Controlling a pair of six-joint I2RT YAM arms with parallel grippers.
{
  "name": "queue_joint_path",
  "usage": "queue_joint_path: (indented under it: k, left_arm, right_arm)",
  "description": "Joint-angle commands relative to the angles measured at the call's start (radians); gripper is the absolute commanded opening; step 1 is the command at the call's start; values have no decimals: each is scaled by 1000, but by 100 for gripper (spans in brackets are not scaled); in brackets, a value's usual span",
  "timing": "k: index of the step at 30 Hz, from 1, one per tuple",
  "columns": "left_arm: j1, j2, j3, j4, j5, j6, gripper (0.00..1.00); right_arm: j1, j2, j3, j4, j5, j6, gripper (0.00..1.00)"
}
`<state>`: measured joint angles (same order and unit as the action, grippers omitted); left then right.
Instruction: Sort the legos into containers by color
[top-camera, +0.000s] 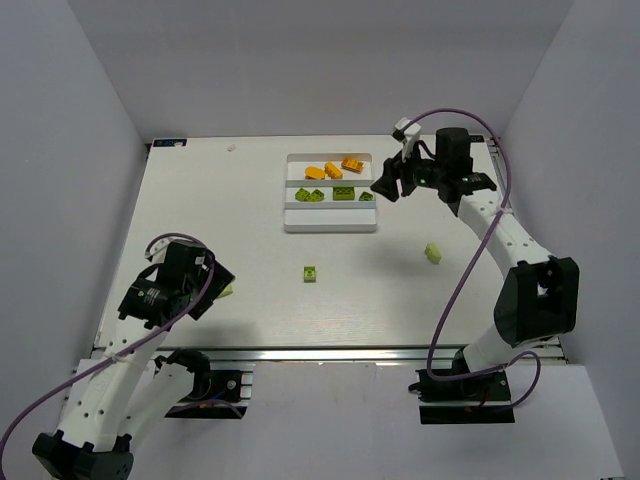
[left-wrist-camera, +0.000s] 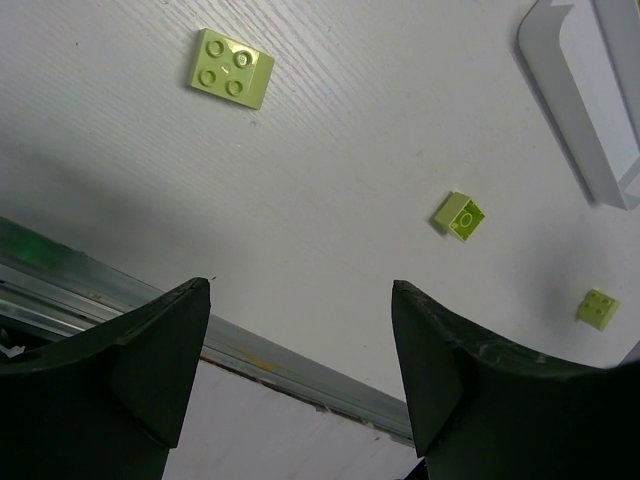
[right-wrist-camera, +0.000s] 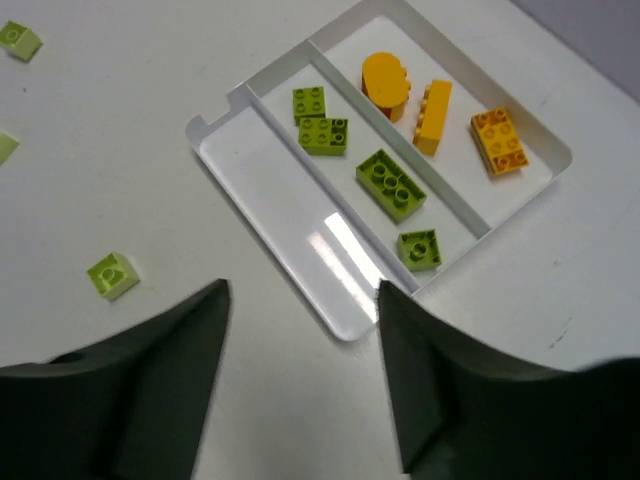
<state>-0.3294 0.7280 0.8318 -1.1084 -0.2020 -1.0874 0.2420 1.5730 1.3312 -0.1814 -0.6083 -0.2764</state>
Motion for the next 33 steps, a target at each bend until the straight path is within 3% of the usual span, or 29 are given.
queue_joint_path:
  k: [1, 5, 9, 13, 22, 33]
  left_arm:
    - [1, 20, 1, 24, -20, -17, 82]
    - [1, 44, 29, 41, -28, 1, 83]
    - [1, 44, 38, 53, -30, 27, 86]
    - [1, 37, 26, 58, -19, 50, 90]
    - [1, 24, -33, 110, 16, 57, 94]
    - [1, 54, -33, 119, 19, 67, 95]
  right_arm:
    - [-27, -23, -33, -75, -45, 40, 71]
    - [-58, -62, -21, -162, 115, 54, 72]
    - [-104, -42, 43, -364, 297, 80, 70]
    - [-144, -39, -27, -386, 444, 62, 70]
    - [-156, 28, -148, -385, 532, -16, 75]
    - [-152, 151, -190, -357, 536, -17, 70]
